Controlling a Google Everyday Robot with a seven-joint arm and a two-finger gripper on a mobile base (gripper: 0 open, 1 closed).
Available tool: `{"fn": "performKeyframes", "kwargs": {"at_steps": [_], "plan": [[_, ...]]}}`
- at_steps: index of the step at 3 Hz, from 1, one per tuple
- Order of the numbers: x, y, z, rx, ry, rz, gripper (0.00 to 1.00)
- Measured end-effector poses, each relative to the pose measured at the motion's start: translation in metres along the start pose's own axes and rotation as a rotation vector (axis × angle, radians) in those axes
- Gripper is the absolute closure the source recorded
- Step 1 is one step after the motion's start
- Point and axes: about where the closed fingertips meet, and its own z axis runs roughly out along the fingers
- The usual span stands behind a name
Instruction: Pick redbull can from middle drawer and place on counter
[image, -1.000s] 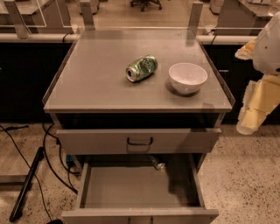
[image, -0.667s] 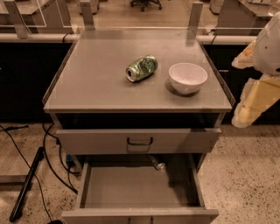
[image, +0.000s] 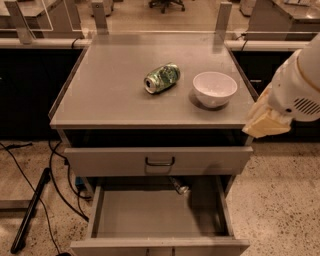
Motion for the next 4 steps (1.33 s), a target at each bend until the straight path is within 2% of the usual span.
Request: {"fn": "performKeyframes", "kwargs": {"at_steps": [1, 2, 3, 4], "plan": [[-0.006, 0.026, 0.056, -0.042, -0.020, 0.099, 0.97], [0.000, 0.051, 0.113, -0.131, -0.022, 0.189, 1.00], [0.005, 0.053, 0.114, -0.133, -0.024, 0.198, 1.00], [0.013, 0.064, 0.145, -0.252, -0.132, 0.342, 1.00]]}}
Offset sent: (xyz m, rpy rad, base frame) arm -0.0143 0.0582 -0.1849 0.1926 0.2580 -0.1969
